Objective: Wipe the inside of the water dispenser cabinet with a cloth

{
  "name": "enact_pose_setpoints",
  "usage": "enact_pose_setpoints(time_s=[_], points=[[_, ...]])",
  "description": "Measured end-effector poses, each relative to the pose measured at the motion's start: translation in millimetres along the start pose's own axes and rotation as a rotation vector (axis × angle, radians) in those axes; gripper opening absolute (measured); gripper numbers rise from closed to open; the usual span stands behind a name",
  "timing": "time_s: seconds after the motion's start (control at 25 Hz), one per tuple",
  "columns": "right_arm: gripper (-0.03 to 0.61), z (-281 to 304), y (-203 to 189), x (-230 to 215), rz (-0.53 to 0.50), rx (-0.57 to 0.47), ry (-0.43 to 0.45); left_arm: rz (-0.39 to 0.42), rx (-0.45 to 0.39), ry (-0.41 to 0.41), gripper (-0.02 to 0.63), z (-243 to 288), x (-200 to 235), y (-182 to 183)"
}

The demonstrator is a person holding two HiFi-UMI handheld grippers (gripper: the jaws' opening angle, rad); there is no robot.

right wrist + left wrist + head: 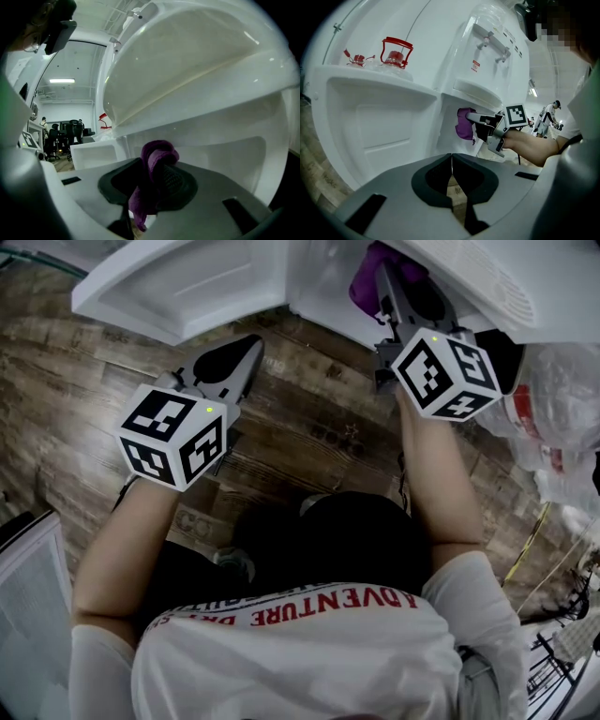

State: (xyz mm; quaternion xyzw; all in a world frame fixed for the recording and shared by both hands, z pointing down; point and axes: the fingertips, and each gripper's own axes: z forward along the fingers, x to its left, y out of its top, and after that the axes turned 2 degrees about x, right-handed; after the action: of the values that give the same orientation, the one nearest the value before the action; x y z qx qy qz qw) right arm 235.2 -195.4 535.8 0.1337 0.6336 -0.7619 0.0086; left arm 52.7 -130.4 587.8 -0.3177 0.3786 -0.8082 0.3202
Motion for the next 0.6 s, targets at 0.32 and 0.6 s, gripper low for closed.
enact_pose_setpoints(time_s=[0.32, 0.6], points=[[0.103, 35, 0, 33, -0.034, 0.026, 0.073, -0.034, 0.004, 0.028, 0.028, -6, 20, -6], [0.103, 47, -1, 42, -0.050, 0.031, 0.090, -0.071, -0.035, 0.050, 0.028, -12, 40, 6]])
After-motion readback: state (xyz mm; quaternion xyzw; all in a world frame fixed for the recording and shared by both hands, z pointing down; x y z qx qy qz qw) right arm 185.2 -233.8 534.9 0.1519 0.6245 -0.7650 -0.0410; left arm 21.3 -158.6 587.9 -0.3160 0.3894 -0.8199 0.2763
